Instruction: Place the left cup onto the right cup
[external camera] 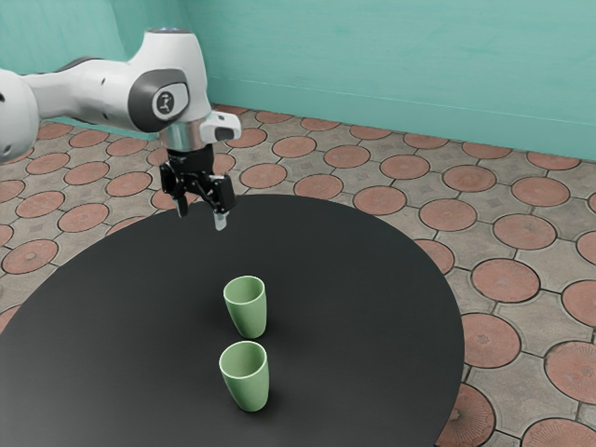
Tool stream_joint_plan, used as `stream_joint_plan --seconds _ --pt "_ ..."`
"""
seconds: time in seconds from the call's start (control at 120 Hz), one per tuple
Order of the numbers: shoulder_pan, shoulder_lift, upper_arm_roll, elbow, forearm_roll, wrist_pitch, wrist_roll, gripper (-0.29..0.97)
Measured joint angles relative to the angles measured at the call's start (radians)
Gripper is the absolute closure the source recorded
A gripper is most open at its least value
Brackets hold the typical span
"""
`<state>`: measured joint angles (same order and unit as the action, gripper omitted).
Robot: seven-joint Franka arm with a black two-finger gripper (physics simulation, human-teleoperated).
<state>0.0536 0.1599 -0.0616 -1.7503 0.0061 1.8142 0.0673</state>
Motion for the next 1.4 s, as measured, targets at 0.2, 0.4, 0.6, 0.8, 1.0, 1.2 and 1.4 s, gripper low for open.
stream_joint_plan --seconds 0.2,0.4,0.6,0.8,1.0,1.2,1.4 --pt "0.0 -0.011 -0.018 -0.045 -0.008 0.045 -0.009 0.0" --pt "0.0 -0.006 -0.034 -0.054 -0.013 0.062 -0.046 0.0" --pt "0.0 0.005 -0.035 -0.081 -0.036 0.077 -0.085 0.0" --pt "0.0 0.028 -0.035 -0.086 -0.041 0.094 -0.119 0.0" --pt "0.002 0.047 -0.034 -0.093 -0.037 0.111 -0.142 0.0" --pt "0.002 0.054 -0.031 -0.112 -0.035 0.133 -0.158 0.0" --pt "0.002 0.076 -0.028 -0.115 -0.034 0.151 -0.17 0.0"
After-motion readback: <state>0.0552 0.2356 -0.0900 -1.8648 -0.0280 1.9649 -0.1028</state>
